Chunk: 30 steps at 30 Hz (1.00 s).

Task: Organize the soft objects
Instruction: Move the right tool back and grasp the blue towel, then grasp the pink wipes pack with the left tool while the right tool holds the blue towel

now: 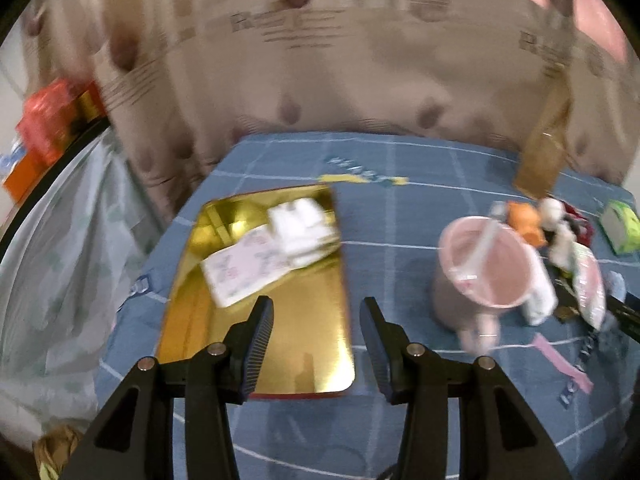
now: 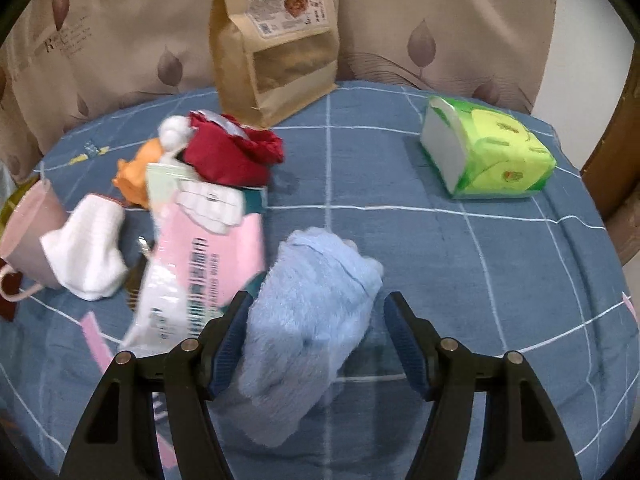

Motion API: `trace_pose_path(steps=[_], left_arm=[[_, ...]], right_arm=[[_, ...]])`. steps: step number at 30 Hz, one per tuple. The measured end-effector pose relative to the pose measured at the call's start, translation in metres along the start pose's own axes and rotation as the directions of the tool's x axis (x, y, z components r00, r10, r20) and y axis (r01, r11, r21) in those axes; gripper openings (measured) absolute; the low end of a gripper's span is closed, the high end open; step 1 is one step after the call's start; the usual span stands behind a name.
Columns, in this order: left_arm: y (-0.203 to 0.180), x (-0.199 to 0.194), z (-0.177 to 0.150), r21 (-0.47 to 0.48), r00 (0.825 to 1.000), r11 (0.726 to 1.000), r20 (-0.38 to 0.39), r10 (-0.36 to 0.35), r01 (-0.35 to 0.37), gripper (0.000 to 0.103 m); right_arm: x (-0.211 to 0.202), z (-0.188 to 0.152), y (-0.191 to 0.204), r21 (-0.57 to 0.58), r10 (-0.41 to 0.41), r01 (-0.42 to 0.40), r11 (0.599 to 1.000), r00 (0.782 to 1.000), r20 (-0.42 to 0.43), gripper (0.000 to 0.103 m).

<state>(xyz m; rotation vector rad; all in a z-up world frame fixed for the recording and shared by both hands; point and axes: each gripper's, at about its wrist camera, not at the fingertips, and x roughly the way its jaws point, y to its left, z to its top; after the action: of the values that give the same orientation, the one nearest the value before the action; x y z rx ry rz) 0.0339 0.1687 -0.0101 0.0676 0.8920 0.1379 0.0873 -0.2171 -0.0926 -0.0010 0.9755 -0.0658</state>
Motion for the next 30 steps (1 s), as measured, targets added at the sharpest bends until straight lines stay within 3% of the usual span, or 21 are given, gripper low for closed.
trace_pose_path(steps=[7, 11, 15, 19, 20, 22, 25, 30], left_arm=[[-0.063, -0.004, 0.009, 0.101, 0.992, 0.987, -0.024, -0.121, 0.123, 0.046], [-0.091, -0.003, 0.013, 0.113, 0.977, 0.972, -0.063, -0.202, 0.208, 0.046], [-0.120, 0.000, 0.018, 0.115, 0.955, 0.952, -0.112, -0.273, 0.285, 0.046], [-0.148, -0.001, 0.021, 0.133, 0.934, 0.929, -0.145, -0.326, 0.345, 0.046], [-0.155, -0.001, 0.023, 0.132, 0.926, 0.922, -0.158, -0.342, 0.363, 0.047], [-0.168, 0.000, 0.025, 0.130, 0.913, 0.911, -0.178, -0.367, 0.391, 0.058], [-0.187, 0.002, 0.029, 0.141, 0.896, 0.894, -0.202, -0.395, 0.426, 0.060], [-0.230, 0.015, 0.034, 0.167, 0.854, 0.853, -0.274, -0.441, 0.494, 0.062]], right_arm=[[0.016, -0.004, -0.013, 0.051, 0.038, -0.037, 0.998, 0.999, -0.021, 0.057], [0.013, -0.005, -0.010, 0.037, 0.056, -0.056, 0.998, 0.998, 0.001, 0.039], [0.010, -0.004, -0.020, 0.052, 0.077, -0.078, 0.996, 0.997, 0.022, 0.032], [0.011, 0.001, -0.040, 0.083, 0.042, -0.045, 0.996, 0.998, 0.039, 0.031], [0.011, 0.002, -0.047, 0.093, 0.030, -0.034, 0.995, 0.999, 0.042, 0.031], [0.012, 0.005, -0.059, 0.102, -0.011, 0.005, 0.995, 0.998, 0.054, 0.031], [0.015, 0.007, -0.076, 0.108, -0.061, 0.054, 0.993, 0.996, 0.063, 0.031], [0.021, 0.005, -0.090, 0.142, -0.017, 0.007, 0.990, 0.997, 0.071, 0.031]])
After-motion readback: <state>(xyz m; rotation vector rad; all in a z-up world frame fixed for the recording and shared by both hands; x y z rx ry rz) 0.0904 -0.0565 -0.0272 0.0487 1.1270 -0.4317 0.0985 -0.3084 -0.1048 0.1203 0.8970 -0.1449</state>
